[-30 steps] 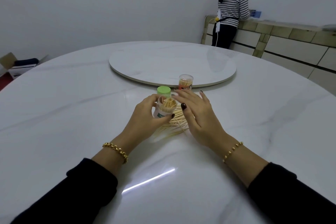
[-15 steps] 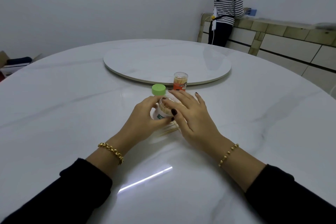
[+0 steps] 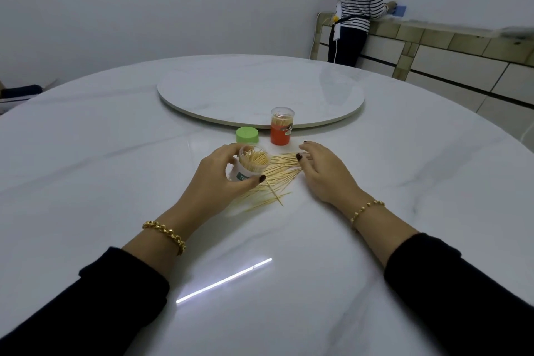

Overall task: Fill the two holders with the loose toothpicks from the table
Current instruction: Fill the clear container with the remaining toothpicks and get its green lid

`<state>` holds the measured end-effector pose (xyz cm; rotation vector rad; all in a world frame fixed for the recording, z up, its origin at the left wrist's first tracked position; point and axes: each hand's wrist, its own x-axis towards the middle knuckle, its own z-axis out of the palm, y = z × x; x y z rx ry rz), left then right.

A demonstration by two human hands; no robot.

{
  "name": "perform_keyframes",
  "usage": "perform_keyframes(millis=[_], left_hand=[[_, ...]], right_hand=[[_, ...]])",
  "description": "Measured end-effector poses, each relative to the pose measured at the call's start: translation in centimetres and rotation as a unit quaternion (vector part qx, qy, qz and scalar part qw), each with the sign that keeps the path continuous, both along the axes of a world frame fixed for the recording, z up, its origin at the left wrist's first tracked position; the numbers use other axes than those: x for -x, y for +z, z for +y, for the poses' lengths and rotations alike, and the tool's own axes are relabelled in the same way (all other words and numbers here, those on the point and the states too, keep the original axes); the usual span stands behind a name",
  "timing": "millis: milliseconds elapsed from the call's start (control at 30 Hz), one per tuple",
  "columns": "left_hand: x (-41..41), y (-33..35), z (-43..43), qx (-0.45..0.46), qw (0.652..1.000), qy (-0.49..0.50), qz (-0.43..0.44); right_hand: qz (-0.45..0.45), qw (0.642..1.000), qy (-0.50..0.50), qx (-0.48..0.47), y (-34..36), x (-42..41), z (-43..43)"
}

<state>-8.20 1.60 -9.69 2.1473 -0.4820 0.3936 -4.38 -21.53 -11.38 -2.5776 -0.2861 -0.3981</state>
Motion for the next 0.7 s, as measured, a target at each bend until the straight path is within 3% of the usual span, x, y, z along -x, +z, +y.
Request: perform_keyframes(millis=[133,700], left_hand=[[-0.2,-0.1,0.2,-0.004,1.0,0.008,0.002],[0.1,0.2,0.1,-0.011,1.0,0.008,-0.006]], right_hand=[[0.062,0.997,-0.009,0.054,-0.3,-1.4,0.0],[-0.076,0.996,0.033,0.04,0.2,-1.0,1.6]])
